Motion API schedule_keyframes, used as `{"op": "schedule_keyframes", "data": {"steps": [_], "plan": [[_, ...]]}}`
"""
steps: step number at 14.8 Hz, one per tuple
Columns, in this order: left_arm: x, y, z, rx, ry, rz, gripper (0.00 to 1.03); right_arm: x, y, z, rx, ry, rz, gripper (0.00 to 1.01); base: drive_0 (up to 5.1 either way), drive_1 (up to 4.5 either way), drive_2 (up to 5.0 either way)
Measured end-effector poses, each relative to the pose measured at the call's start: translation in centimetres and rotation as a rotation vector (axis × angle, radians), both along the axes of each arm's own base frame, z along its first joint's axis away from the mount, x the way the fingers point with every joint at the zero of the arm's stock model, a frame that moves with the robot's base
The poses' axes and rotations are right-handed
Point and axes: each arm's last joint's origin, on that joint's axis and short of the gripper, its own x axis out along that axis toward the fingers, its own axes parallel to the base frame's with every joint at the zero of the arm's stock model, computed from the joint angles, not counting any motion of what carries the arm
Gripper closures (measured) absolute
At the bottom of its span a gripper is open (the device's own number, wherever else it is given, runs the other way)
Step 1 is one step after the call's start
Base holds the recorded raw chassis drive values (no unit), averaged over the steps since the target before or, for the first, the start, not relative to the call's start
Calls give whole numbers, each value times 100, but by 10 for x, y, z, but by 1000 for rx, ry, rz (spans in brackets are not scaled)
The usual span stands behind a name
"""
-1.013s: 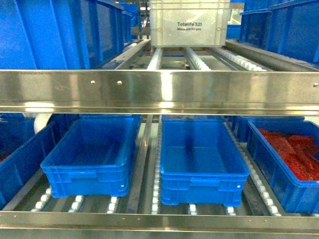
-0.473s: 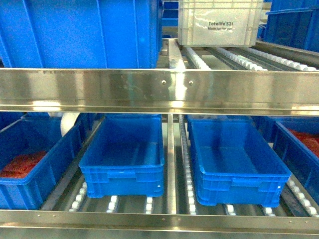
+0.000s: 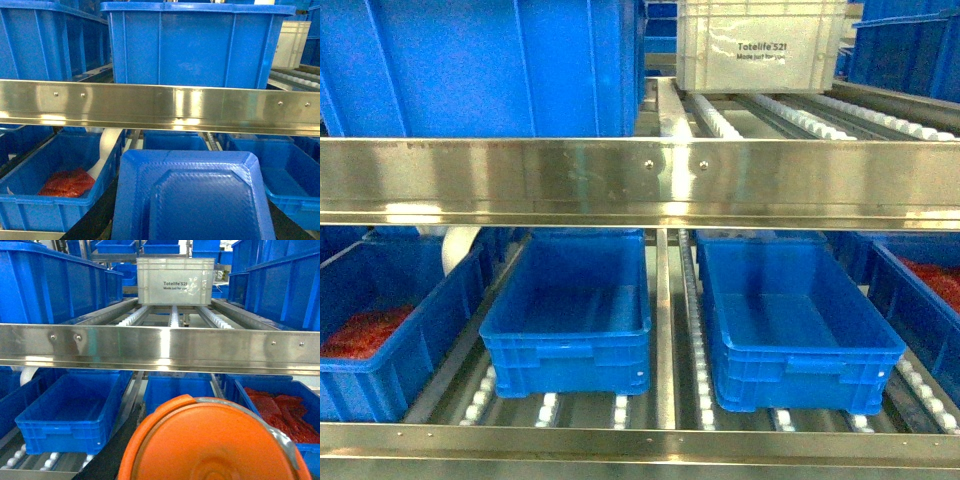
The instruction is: Sort blue parts and orange caps into right shelf containers
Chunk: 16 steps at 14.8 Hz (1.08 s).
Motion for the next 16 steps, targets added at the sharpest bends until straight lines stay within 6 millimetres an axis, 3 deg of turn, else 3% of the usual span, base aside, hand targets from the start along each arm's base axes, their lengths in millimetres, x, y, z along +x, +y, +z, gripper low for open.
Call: {"op": "schedule_keyframes", "data": {"steps": [16], "plan": [[0, 0, 0, 0, 1, -2, 62, 0, 0, 0, 0, 0, -3, 58, 0, 0, 0]]}}
